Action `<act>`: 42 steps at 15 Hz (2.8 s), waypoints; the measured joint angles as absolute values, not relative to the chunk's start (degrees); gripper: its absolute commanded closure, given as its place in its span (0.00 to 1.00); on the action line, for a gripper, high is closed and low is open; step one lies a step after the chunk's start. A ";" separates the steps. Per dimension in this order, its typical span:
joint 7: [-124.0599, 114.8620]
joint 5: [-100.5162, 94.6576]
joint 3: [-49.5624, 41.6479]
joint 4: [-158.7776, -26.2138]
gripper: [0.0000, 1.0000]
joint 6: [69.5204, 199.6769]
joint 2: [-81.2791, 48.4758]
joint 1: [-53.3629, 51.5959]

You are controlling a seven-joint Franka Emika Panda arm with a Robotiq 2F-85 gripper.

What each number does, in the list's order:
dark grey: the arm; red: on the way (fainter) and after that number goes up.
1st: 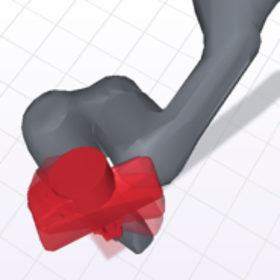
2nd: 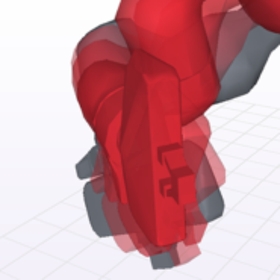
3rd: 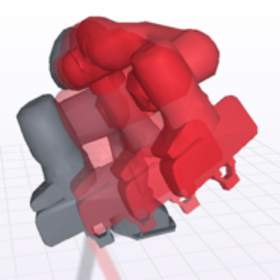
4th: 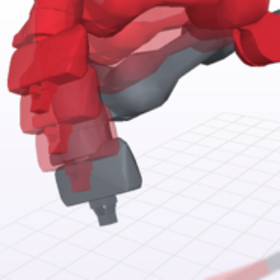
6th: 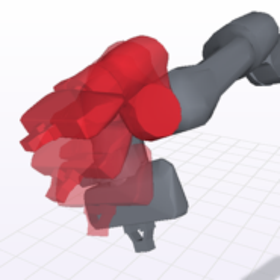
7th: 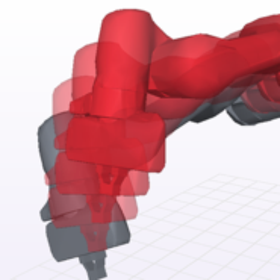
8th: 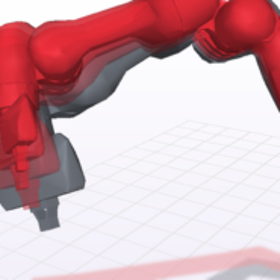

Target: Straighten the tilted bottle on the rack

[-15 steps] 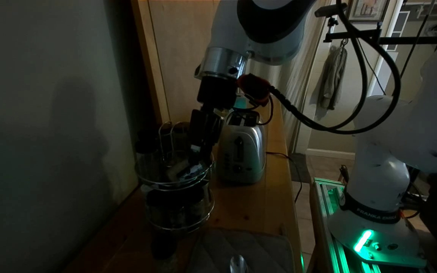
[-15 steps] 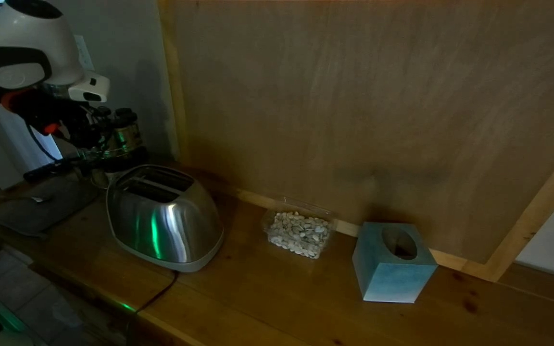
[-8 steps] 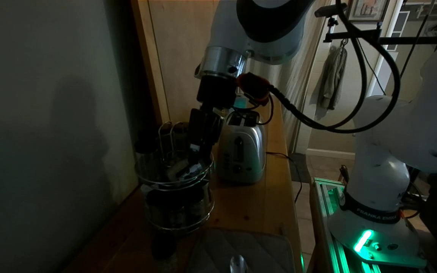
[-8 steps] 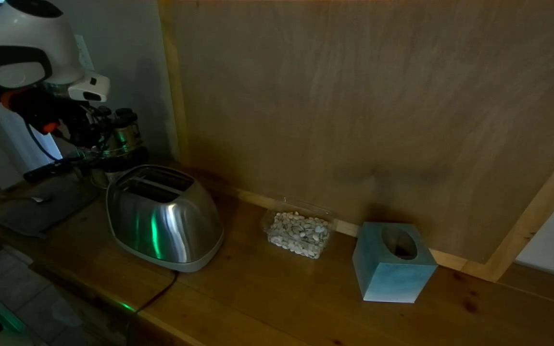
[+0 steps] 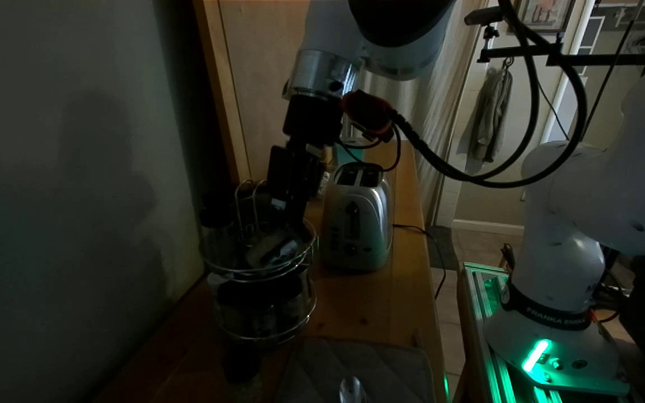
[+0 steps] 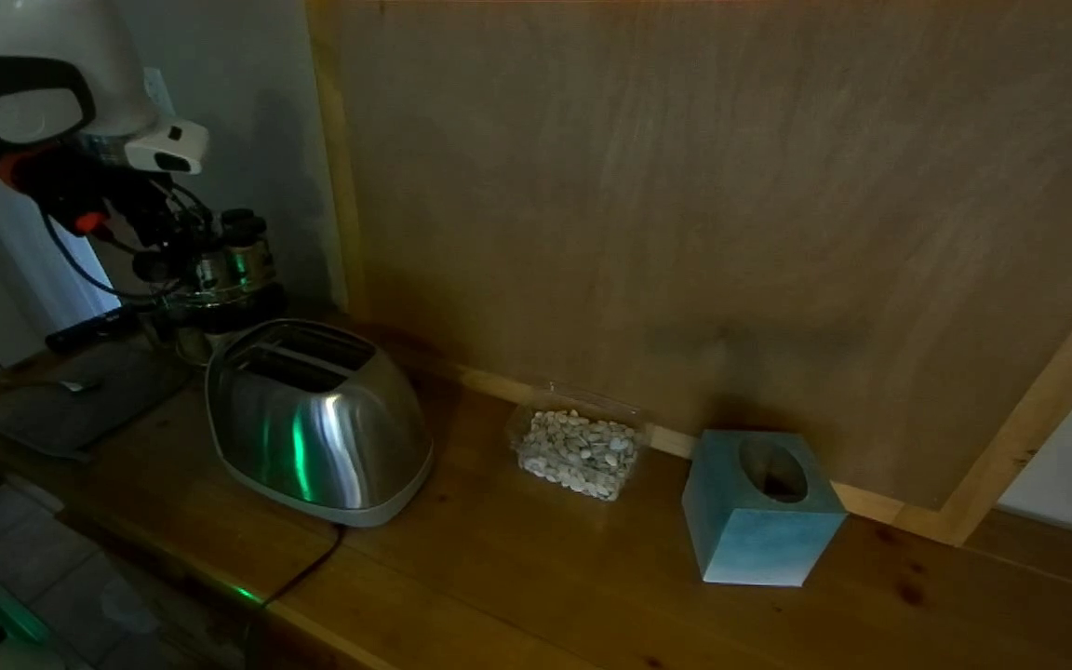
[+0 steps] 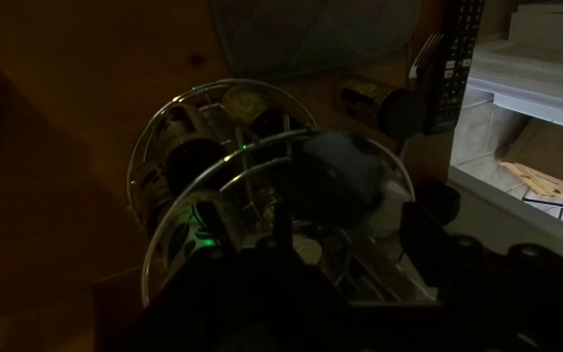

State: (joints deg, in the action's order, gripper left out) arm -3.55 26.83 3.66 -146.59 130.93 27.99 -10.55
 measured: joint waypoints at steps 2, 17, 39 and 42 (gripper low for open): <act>-5.76 23.81 4.68 -145.09 0.65 130.09 27.96 -9.87; -6.40 16.45 6.77 -141.31 0.00 125.27 25.98 -8.46; 4.33 16.75 -0.31 -139.25 0.00 124.67 25.69 -7.90; 11.04 17.14 -1.97 -139.24 0.00 124.67 25.54 -8.11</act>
